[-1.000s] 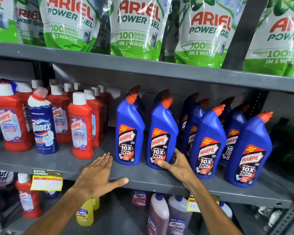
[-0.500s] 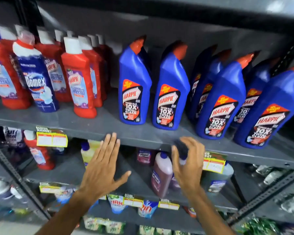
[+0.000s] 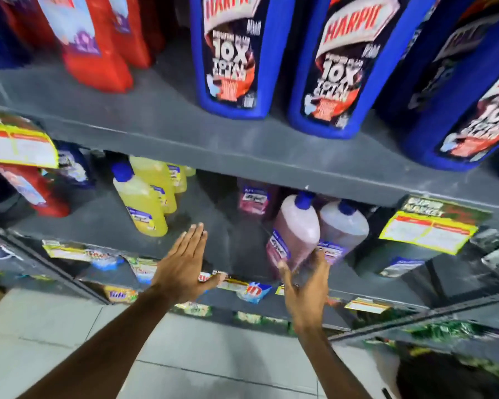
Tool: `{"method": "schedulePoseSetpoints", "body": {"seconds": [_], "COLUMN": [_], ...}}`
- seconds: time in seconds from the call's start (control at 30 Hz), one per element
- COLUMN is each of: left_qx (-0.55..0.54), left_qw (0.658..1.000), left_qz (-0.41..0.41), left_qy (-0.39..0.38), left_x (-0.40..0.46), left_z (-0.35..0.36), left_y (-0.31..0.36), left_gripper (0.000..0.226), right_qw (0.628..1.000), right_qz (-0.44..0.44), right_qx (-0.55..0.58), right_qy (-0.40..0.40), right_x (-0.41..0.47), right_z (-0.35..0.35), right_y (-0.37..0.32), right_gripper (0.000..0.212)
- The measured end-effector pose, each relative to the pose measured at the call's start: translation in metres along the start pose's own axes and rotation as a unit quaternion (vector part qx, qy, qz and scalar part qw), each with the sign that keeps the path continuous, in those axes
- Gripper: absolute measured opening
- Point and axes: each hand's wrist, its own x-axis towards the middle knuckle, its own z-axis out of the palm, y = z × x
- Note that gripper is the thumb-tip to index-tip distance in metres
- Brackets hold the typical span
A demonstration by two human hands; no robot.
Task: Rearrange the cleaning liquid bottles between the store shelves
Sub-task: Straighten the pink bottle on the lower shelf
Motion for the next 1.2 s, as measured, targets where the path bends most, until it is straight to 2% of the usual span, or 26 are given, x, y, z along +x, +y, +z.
{"method": "schedulePoseSetpoints", "body": {"seconds": [0.07, 0.23, 0.3, 0.4, 0.57, 0.67, 0.8, 0.97, 1.2], "left_qx": [-0.007, 0.006, 0.005, 0.003, -0.002, -0.009, -0.016, -0.020, -0.020], "left_qw": [1.000, 1.000, 1.000, 1.000, 1.000, 1.000, 1.000, 0.999, 1.000], "left_qz": [-0.006, -0.003, -0.002, -0.009, -0.016, -0.018, -0.021, -0.025, -0.018], "left_qy": [-0.001, 0.004, 0.009, 0.004, -0.002, 0.000, 0.005, 0.006, 0.004], "left_x": [0.011, 0.021, 0.022, 0.022, 0.021, 0.023, 0.022, 0.022, 0.022], "left_z": [0.015, 0.039, 0.042, 0.044, 0.045, 0.047, 0.049, 0.048, 0.048], "left_y": [-0.006, -0.014, -0.015, -0.015, -0.016, -0.017, -0.016, -0.015, -0.016], "left_gripper": [0.122, 0.129, 0.128, 0.128, 0.128, 0.131, 0.130, 0.129, 0.128], "right_qw": [0.999, 0.998, 0.998, 0.997, 0.982, 0.973, 0.973, 0.975, 0.978], "right_qz": [0.029, 0.054, 0.047, 0.057, 0.065, 0.061, 0.067, 0.069, 0.064], "right_qx": [0.020, 0.022, 0.031, 0.035, 0.064, 0.083, 0.082, 0.039, 0.032], "right_qy": [-0.005, 0.006, 0.001, -0.045, -0.164, -0.206, -0.205, -0.205, -0.194], "right_x": [0.003, 0.008, 0.010, 0.019, 0.044, 0.054, 0.055, 0.055, 0.054], "right_z": [0.011, 0.034, 0.041, 0.052, 0.067, 0.071, 0.072, 0.075, 0.075], "right_y": [0.012, 0.028, 0.031, 0.034, 0.036, 0.039, 0.043, 0.045, 0.046], "right_gripper": [0.079, 0.057, 0.056, 0.057, 0.071, 0.079, 0.089, 0.071, 0.058]}}
